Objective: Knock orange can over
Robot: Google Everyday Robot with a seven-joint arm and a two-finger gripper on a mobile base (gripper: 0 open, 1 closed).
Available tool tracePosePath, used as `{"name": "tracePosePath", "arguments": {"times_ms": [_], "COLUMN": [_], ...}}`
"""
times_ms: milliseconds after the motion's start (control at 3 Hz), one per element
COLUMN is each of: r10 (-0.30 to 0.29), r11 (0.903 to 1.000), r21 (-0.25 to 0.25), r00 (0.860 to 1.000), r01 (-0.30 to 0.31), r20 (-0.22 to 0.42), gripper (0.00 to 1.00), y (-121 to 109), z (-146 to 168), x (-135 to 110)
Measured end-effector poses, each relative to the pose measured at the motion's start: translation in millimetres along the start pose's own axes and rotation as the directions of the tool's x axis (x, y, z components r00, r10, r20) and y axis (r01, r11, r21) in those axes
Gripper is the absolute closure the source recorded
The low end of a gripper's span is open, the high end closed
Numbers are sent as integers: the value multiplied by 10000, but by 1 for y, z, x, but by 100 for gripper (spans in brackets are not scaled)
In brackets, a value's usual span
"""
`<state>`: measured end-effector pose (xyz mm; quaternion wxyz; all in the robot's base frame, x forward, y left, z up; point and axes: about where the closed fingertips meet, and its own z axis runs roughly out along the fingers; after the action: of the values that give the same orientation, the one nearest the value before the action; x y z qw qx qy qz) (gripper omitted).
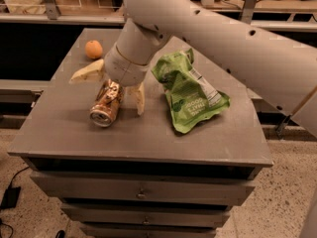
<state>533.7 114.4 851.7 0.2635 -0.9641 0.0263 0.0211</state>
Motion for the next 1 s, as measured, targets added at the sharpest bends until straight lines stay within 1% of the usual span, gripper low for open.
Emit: {"name": "tracePosePath", "arguments": {"times_ms": [1000], "r10": [3], "r11": [10000], "r21": [1], "r00": [10000], "r01": [-3], "r20": [0], "gripper": [0], "y": [-1], "z": [-1], "x": [0]}}
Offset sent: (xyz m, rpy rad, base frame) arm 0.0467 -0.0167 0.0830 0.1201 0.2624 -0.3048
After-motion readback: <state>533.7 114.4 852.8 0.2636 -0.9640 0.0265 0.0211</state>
